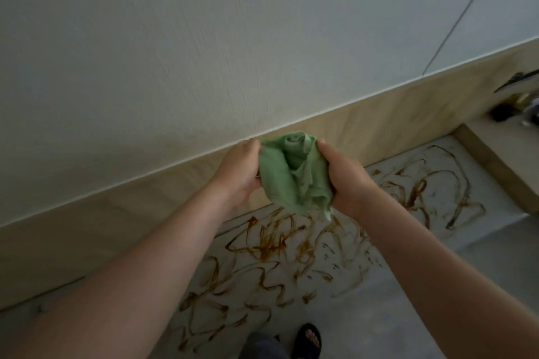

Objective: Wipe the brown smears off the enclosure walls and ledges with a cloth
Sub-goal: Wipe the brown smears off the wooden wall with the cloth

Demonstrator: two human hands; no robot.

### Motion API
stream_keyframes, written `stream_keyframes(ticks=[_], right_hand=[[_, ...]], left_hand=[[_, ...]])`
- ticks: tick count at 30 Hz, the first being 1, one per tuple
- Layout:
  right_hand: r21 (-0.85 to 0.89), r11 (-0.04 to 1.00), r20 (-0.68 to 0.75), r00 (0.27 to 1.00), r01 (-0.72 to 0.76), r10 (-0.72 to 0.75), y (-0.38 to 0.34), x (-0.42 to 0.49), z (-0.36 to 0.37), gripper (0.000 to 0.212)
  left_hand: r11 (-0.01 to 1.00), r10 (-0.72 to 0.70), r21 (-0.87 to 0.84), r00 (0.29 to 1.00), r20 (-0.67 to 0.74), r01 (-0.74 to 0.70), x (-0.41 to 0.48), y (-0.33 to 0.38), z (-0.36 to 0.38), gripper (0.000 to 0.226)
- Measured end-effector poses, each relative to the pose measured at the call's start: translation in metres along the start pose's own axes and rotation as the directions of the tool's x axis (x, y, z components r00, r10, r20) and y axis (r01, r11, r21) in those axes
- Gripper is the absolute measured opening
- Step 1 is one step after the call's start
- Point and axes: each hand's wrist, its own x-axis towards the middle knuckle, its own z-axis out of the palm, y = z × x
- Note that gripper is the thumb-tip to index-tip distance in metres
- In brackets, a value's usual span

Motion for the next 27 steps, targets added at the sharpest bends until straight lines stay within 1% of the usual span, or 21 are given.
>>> stream_keyframes(ticks=[2,3,5,7,8,10,11,12,14,16,17,18,19,20,21,23,25,26,27], right_hand=[[-0.002,1.0,-0.018,1.0,-0.024,0.024,-0.012,-0.006,-0.004,0.047],[-0.021,0.999,-0.018,0.999,-0.041,0.041,-0.017,-0.008,-0.004,0.048],[-0.071,0.996,0.004,0.998,-0.055,0.056,-0.026,-0.015,0.003,0.049],[-0.131,0.991,0.025,1.0,-0.01,0.013,-0.034,-0.022,0.016,0.049],[-0.186,0.982,0.029,0.999,0.028,-0.023,-0.039,-0.025,0.025,0.05],[-0.351,0.931,0.018,0.995,0.097,-0.096,-0.043,-0.028,0.042,0.055],[-0.408,0.905,0.027,0.993,0.118,-0.118,-0.044,-0.029,0.05,0.057],[-0.429,0.895,0.062,0.992,0.122,-0.106,-0.045,-0.031,0.056,0.059],[-0.387,0.914,0.152,0.986,0.122,-0.067,-0.046,-0.036,0.066,0.06],[-0.301,0.938,0.165,0.979,0.169,-0.124,-0.048,-0.042,0.068,0.052],[-0.283,0.932,0.163,0.969,0.228,-0.187,-0.049,-0.046,0.065,0.045],[-0.325,0.89,0.181,0.945,0.319,-0.273,-0.049,-0.05,0.06,0.035],[-0.412,0.81,0.234,0.908,0.417,-0.349,-0.048,-0.054,0.054,0.027],[-0.493,0.708,0.319,0.862,0.505,-0.393,-0.047,-0.057,0.047,0.027],[-0.548,0.608,0.416,0.818,0.574,-0.397,-0.045,-0.061,0.041,0.032],[-0.596,0.442,0.546,0.741,0.671,-0.39,-0.043,-0.066,0.038,0.046],[-0.608,0.256,0.605,0.648,0.751,-0.464,-0.045,-0.064,0.036,0.05],[-0.596,0.203,0.614,0.604,0.777,-0.508,-0.051,-0.066,0.035,0.045],[-0.578,0.193,0.609,0.577,0.793,-0.544,-0.057,-0.067,0.033,0.037]], left_hand=[[0.998,-0.04,-0.047,0.999,-0.006,0.039,0.0,0.012,-0.015,0.022],[0.997,-0.062,-0.045,0.998,0.026,0.063,0.001,0.017,-0.025,0.022],[0.996,-0.087,0.007,0.986,0.139,0.087,0.001,0.03,-0.044,0.028],[0.995,-0.094,0.065,0.958,0.27,0.079,-0.004,0.042,-0.054,0.03],[0.993,-0.102,0.092,0.946,0.308,0.077,-0.009,0.047,-0.054,0.036],[0.99,-0.101,0.126,0.926,0.365,0.059,-0.021,0.053,-0.049,0.046],[0.99,-0.088,0.135,0.916,0.391,0.038,-0.026,0.056,-0.045,0.049],[0.99,-0.068,0.14,0.91,0.408,0.011,-0.029,0.056,-0.04,0.05],[0.992,-0.009,0.12,0.922,0.387,-0.041,-0.03,0.055,-0.036,0.044],[0.996,0.035,0.07,0.956,0.292,-0.058,-0.03,0.056,-0.039,0.032],[0.998,0.042,0.032,0.966,0.254,-0.052,-0.03,0.058,-0.043,0.029],[0.999,0.044,-0.019,0.974,0.222,-0.04,-0.032,0.061,-0.047,0.027],[0.996,0.042,-0.08,0.981,0.19,-0.027,-0.033,0.064,-0.051,0.026],[0.99,0.033,-0.142,0.987,0.159,-0.01,-0.034,0.067,-0.054,0.025],[0.981,0.023,-0.196,0.991,0.135,0.004,-0.037,0.072,-0.056,0.023],[0.966,0.017,-0.257,0.995,0.103,0.01,-0.044,0.08,-0.056,0.023],[0.961,0.015,-0.278,0.996,0.083,0.009,-0.051,0.086,-0.052,0.023],[0.958,0.014,-0.286,0.997,0.072,0.008,-0.057,0.089,-0.046,0.024],[0.958,0.007,-0.286,0.998,0.066,0.013,-0.06,0.089,-0.043,0.025]])
